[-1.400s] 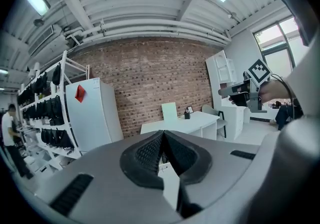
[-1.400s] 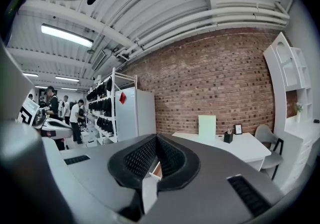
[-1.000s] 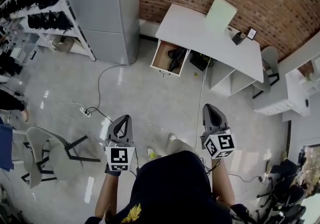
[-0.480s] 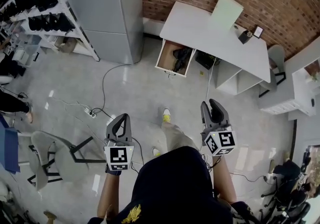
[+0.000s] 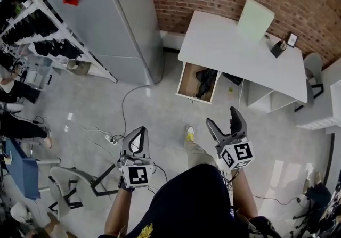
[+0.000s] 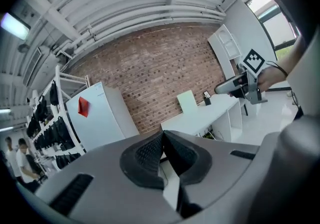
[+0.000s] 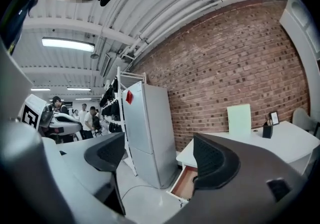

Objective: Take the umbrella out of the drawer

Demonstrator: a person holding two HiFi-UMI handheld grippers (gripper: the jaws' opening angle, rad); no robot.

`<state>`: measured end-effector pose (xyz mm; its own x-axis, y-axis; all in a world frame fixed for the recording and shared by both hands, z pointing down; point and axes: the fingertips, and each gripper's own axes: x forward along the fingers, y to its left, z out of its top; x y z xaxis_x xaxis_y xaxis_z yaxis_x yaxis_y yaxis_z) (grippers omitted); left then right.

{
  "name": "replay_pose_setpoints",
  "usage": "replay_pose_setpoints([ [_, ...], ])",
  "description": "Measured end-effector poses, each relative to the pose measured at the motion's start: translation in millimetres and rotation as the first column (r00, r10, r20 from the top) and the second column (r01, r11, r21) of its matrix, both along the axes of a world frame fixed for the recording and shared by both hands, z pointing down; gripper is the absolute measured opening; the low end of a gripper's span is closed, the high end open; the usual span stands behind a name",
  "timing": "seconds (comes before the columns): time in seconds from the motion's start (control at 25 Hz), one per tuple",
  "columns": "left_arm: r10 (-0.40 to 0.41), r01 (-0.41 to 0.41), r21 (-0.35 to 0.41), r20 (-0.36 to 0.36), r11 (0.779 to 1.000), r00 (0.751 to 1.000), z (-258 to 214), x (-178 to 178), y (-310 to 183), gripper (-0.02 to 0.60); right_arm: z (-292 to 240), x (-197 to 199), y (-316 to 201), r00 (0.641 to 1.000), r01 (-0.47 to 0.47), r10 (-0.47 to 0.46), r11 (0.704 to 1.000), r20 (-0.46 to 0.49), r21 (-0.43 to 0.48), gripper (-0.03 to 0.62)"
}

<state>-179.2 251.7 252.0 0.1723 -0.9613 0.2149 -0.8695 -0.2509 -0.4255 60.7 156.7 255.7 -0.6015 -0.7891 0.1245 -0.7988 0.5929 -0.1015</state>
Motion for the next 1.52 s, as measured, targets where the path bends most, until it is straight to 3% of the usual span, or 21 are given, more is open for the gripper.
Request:
replay_pose_setpoints([
  [0.24, 0.007, -0.008, -0.01, -0.111, 1.0, 0.994, -14.5, 13.2, -160.9, 0.018, 29.2, 3.5, -132.9, 0.999, -0.026, 0.029, 0.996, 0.032, -0.089, 0.443],
  [0.36, -0.018, 0.008, -0.05, -0.193, 0.999, 0.981, -13.0, 24.8, -229.2, 0.018, 48.9, 6.9, -178.8, 0.999, -0.031, 0.038, 0.986, 0.037, -0.161, 0.443],
  [0.52, 0.014, -0.038, -0.125, -0.187, 0.991, 0.982, 6.5, 39.9, -292.4, 0.018, 78.0, 14.3, -219.0, 0.998, -0.037, 0.046, 0.969, 0.031, -0.245, 0.443],
  [0.68, 0.043, -0.071, -0.154, -0.177, 0.986, 0.983, 25.2, 53.0, -324.1, 0.018, 107.2, 24.4, -244.5, 0.998, -0.052, 0.057, 0.952, 0.009, -0.301, 0.443],
  [0.92, -0.008, -0.062, -0.263, -0.26, 0.963, 0.966, 92.4, 71.7, -379.5, 0.018, 167.5, 44.8, -303.1, 0.998, -0.068, 0.056, 0.915, -0.042, -0.398, 0.443],
  [1.12, 0.023, -0.114, -0.311, -0.283, 0.944, 0.959, 154.1, 87.7, -424.5, 0.018, 247.1, 48.4, -361.6, 0.988, -0.157, 0.138, 0.87, -0.075, -0.467, 0.443],
  [1.4, 0.02, -0.135, -0.352, -0.312, 0.926, 0.95, 227.6, 78.7, -454.9, 0.018, 350.2, 41.1, -382.9, 0.964, -0.265, 0.224, 0.804, -0.141, -0.532, 0.443],
  [1.52, 0.012, -0.165, -0.394, -0.363, 0.904, 0.932, 264.6, 80.9, -470.4, 0.018, 395.9, 49.6, -392.3, 0.943, -0.33, 0.255, 0.795, -0.212, -0.509, 0.443],
])
